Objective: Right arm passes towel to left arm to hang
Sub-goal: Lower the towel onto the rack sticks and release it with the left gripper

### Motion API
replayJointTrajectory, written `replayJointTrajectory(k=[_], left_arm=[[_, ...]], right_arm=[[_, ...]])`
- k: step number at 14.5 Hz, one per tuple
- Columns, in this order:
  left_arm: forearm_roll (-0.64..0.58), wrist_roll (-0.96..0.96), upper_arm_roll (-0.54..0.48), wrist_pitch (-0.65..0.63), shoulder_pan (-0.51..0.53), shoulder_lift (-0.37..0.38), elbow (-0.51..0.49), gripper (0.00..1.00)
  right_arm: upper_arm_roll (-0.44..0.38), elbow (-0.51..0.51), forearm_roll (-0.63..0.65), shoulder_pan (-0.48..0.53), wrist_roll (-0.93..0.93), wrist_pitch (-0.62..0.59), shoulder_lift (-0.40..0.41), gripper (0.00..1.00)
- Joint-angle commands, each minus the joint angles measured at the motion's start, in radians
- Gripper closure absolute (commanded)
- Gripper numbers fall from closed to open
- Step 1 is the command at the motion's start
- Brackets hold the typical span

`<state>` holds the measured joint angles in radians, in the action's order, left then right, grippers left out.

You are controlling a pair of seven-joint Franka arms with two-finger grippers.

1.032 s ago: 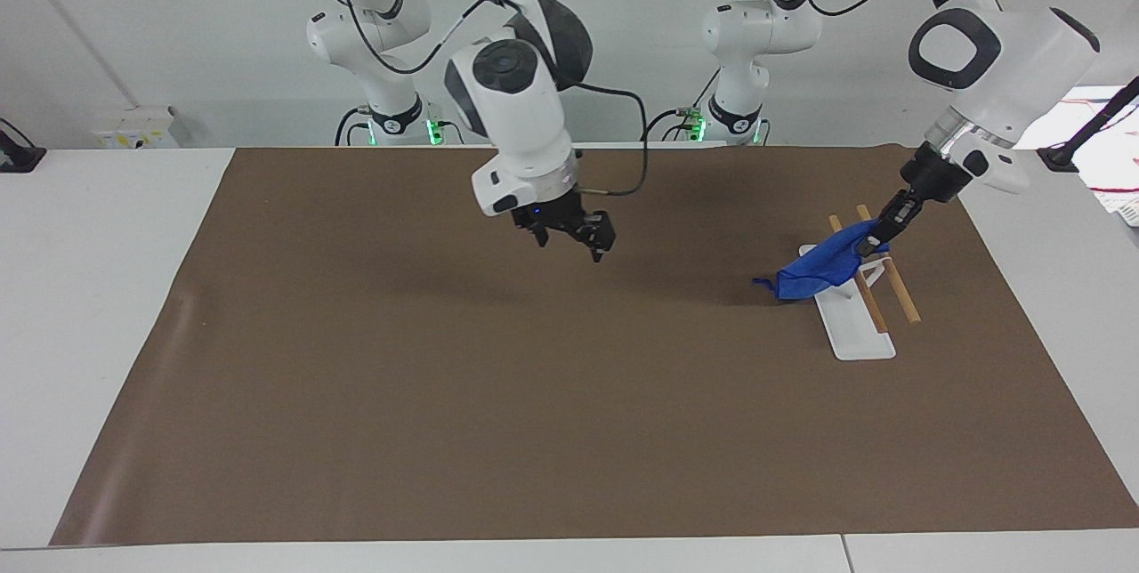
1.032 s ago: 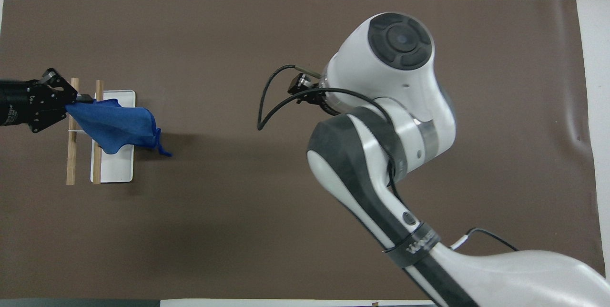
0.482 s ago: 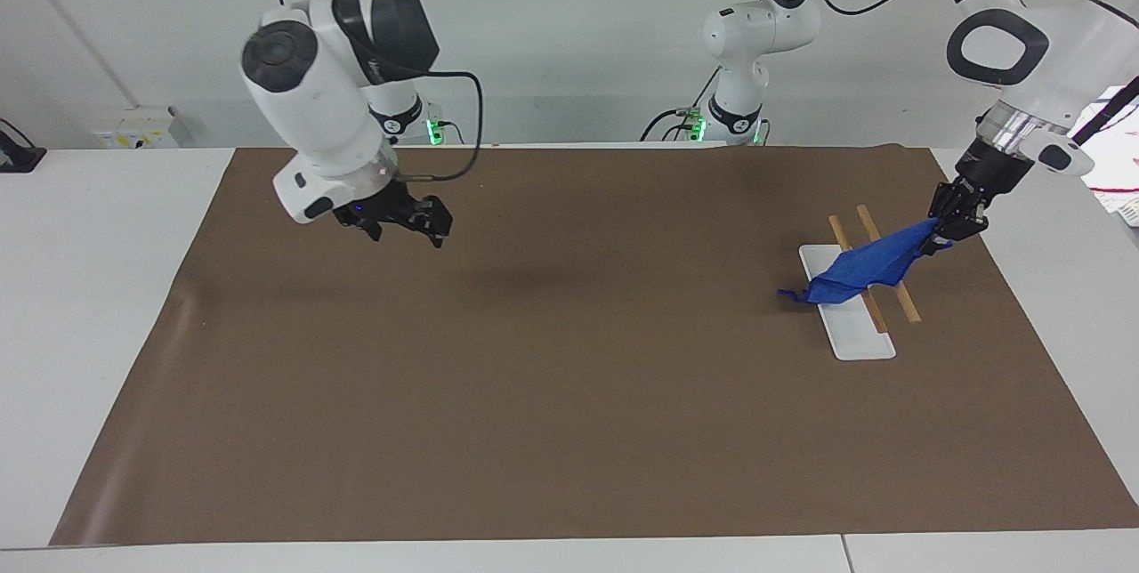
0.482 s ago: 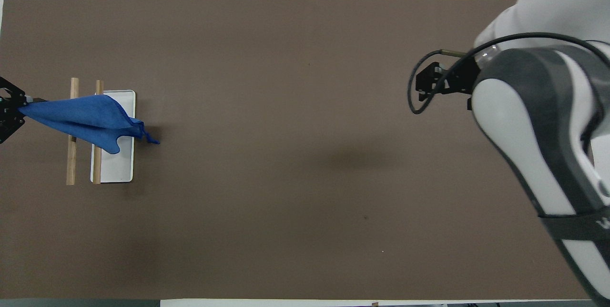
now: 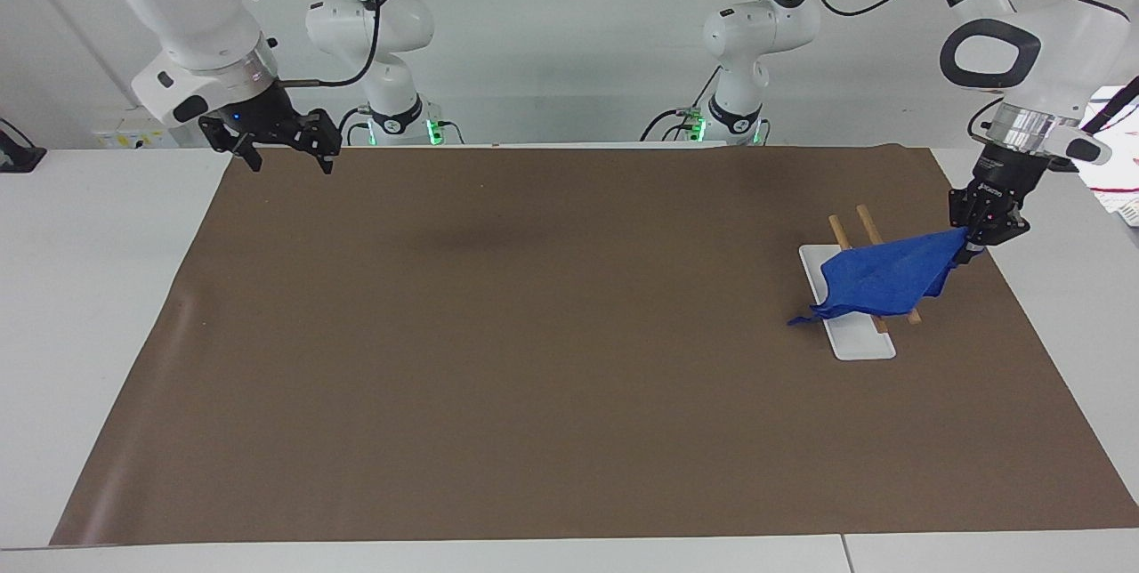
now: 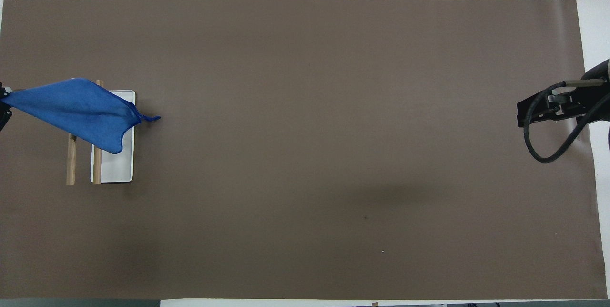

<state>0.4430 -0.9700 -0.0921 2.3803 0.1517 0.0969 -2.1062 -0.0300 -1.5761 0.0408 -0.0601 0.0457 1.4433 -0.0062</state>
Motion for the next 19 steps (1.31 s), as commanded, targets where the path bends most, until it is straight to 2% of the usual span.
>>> replayJointTrajectory(k=[1, 5, 8, 14, 19], left_arm=[[-0.017, -0.111, 0.014, -0.013, -0.003, 0.069, -0.029, 1.0], [-0.017, -0.246, 0.023, -0.043, -0.007, 0.118, -0.058, 1.0], [-0.017, -0.279, 0.035, 0.009, -0.006, 0.122, -0.089, 1.0], [-0.017, -0.289, 0.035, 0.229, 0.015, 0.049, -0.123, 1.0], [-0.018, -0.279, 0.035, 0.257, 0.052, 0.014, -0.123, 1.0]], right_arm=[[-0.03, -0.116, 0.004, 0.019, -0.081, 0.081, -0.048, 0.0], [-0.03, -0.114, 0.005, 0.02, -0.084, 0.072, -0.041, 0.0], [-0.031, -0.12, 0.005, 0.043, -0.084, 0.068, -0.046, 0.0], [-0.031, -0.127, 0.005, 0.049, -0.079, 0.055, -0.051, 0.0], [-0.031, -0.108, 0.002, 0.054, -0.079, 0.058, -0.043, 0.0]])
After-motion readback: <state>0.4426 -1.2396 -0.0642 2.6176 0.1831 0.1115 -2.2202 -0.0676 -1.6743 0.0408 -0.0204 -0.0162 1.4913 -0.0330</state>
